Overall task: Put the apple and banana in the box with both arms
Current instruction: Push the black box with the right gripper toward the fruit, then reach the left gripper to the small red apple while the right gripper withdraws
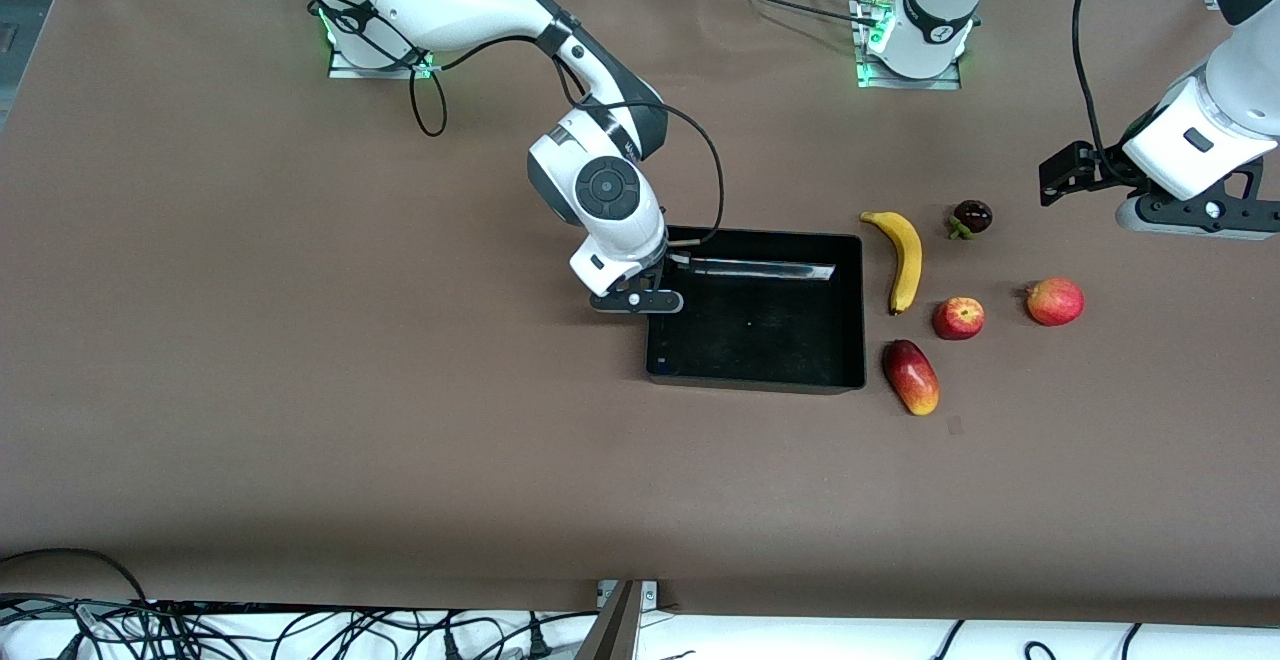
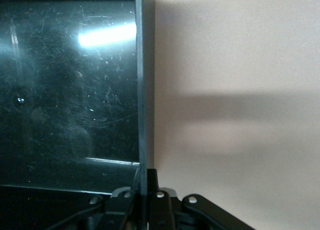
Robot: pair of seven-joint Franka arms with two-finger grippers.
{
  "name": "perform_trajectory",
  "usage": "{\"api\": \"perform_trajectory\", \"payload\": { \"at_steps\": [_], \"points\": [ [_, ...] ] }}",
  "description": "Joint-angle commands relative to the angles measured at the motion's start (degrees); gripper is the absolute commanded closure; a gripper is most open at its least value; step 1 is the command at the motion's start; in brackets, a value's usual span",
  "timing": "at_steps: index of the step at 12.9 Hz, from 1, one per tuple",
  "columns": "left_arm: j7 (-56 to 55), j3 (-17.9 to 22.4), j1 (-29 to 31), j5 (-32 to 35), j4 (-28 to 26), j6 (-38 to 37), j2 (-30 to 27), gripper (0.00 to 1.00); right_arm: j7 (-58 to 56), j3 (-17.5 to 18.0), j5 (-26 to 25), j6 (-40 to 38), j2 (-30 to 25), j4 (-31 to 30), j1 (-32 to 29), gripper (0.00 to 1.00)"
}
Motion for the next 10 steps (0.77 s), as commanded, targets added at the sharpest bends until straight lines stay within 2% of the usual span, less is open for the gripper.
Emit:
{"api": "perform_trajectory", "payload": {
  "at_steps": [1, 2, 4, 5, 7, 8, 10],
  "points": [
    [0.6, 0.2, -0.2, 0.2, 1.7, -1.4, 0.8, 0.00, 0.7, -0.6, -0.7, 0.1, 1.2, 2.0, 0.8, 1.00],
    [0.5, 0.2, -0.3, 0.3, 1.7, -1.4, 1.1, 0.00, 0.6, -0.6, -0.8, 0.1, 1.3, 1.9, 0.7, 1.00],
    [1.2, 0.2, 0.1, 0.3, 1.5, -1.9, 3.0, 0.00, 0.2, -0.7, -0.8, 0.1, 1.2, 1.9, 0.2, 0.31],
    [1.3, 0.2, 0.3, 0.6, 1.2, -3.4, 3.6, 0.00, -0.1, -0.8, -0.8, -0.3, 0.7, 2.0, 0.1, 0.00],
    [1.2, 0.2, -0.3, 1.0, 1.2, -2.6, 8.6, 0.00, -0.5, -2.1, -0.7, -2.8, -1.7, 2.2, -0.2, 0.00],
    [1.3, 0.2, -0.2, 1.0, 0.9, 0.4, 11.3, 0.00, -0.7, -2.9, -0.6, -5.6, -3.6, 2.5, -0.9, 0.00],
    [1.4, 0.2, 0.3, 0.9, 0.4, 5.4, 15.3, 0.00, -4.7, -3.5, -0.1, -12.3, -9.8, 2.5, -6.0, 0.00]
  ]
}}
